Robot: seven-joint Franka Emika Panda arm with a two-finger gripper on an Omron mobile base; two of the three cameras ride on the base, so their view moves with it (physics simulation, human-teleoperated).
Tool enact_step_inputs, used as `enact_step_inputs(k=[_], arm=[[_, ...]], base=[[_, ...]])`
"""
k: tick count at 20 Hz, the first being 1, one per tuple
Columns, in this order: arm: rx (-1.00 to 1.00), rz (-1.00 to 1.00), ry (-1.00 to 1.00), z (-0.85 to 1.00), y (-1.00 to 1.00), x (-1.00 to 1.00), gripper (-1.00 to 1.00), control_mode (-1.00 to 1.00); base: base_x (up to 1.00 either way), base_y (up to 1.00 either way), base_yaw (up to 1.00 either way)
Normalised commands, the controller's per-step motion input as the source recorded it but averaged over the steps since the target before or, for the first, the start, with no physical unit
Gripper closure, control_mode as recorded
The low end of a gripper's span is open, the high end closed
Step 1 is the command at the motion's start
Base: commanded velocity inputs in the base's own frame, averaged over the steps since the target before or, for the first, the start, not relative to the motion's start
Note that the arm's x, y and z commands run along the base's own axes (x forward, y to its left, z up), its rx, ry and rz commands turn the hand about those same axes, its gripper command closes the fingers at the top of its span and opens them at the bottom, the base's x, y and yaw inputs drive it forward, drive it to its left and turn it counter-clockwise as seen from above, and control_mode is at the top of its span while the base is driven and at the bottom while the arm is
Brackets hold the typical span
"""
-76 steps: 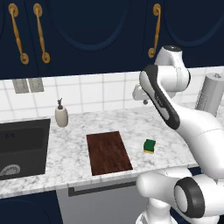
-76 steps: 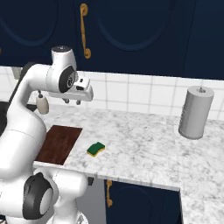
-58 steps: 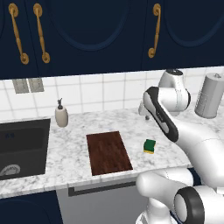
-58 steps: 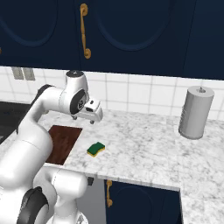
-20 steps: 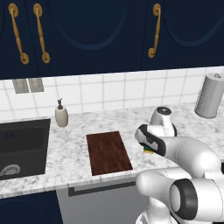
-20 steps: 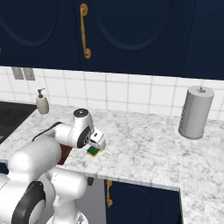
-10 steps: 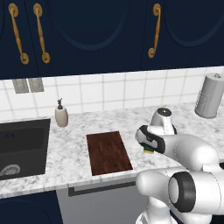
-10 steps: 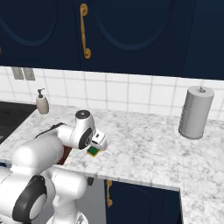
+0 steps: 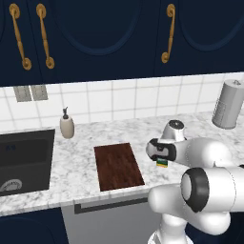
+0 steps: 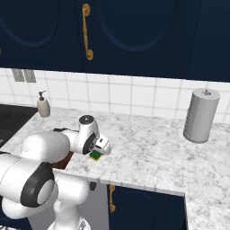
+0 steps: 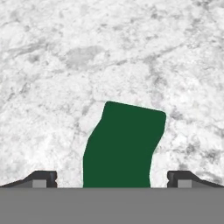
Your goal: Pick up the sponge from the counter and clean the cutting board by briefly scrubbing or pressing down on the cutting board. Once finished, release the sponge.
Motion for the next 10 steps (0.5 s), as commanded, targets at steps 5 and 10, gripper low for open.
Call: enact_step_inputs(k=[5,10], arm=[[0.00,0.00,0.00,-0.20,-0.01,0.21,-1.00,-1.00],[0.00,0.00,0.00,-0.14,-0.01,0.00,-1.00,-1.00]], base=[[0.00,0.00,0.00],[0.00,0.00,0.00]])
